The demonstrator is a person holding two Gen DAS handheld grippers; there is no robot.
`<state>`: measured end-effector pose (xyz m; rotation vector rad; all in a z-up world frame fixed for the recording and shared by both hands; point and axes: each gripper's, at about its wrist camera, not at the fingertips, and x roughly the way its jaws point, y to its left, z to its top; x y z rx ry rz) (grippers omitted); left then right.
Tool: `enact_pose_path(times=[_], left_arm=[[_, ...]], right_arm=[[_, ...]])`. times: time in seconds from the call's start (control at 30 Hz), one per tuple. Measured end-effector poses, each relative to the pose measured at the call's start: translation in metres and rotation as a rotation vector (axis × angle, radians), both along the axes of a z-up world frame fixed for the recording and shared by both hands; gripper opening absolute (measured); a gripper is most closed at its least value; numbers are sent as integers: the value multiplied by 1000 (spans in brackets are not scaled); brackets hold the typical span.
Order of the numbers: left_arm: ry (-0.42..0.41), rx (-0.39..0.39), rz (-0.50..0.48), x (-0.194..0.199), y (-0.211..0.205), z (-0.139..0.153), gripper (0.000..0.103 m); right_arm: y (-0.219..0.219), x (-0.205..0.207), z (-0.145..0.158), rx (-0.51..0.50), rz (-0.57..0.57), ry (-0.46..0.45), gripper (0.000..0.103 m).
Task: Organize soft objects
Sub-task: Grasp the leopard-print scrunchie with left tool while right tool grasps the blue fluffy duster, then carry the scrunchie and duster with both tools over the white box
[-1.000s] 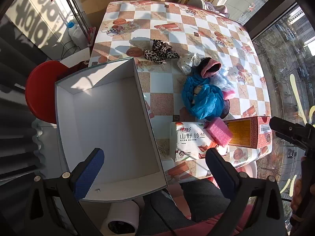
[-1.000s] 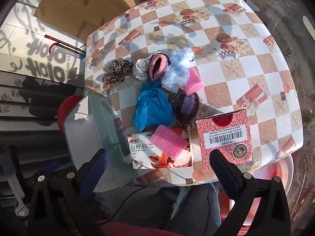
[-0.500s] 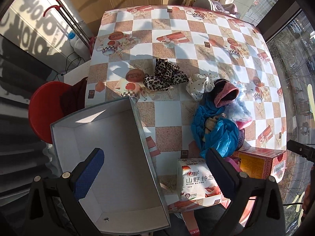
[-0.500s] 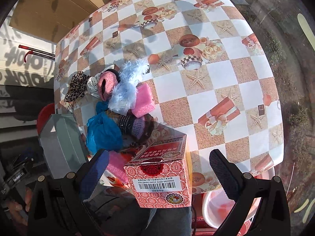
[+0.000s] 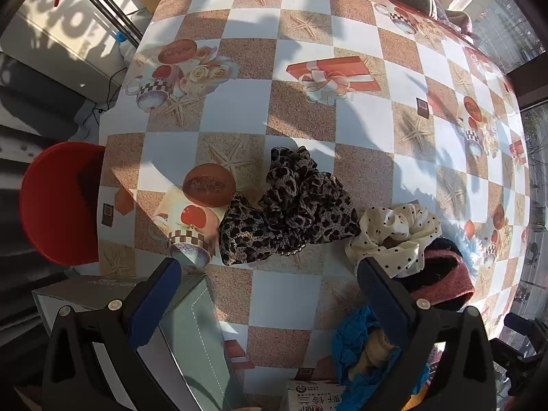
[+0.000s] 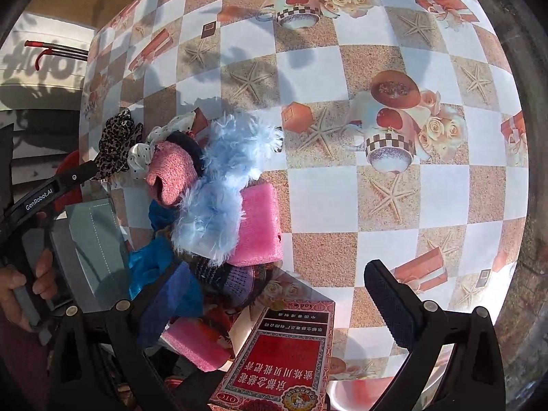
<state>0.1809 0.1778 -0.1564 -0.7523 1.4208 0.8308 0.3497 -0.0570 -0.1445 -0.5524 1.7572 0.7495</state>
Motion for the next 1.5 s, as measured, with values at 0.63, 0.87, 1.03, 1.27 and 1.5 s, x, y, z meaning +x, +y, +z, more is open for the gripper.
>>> enact_pose_path(times=[0.63, 0.87, 1.03, 1.27, 1.5], left_arm=[[73, 7, 41, 4, 26, -77, 88], [108, -26, 5, 39, 16, -86, 88], [98, -27, 7, 44, 20, -87, 88], [-2, -44, -16, 28, 0, -66, 42], [-106, 55, -23, 15, -26, 1, 41]], right_arm=[[-5, 82, -66, -177, 6, -209, 103], [-9, 108, -43, 14, -35, -208, 103], [34, 90, -61, -25, 145, -247, 103], [55, 83, -59, -29, 184, -222, 24], [25, 120, 9, 166, 43, -167, 24]])
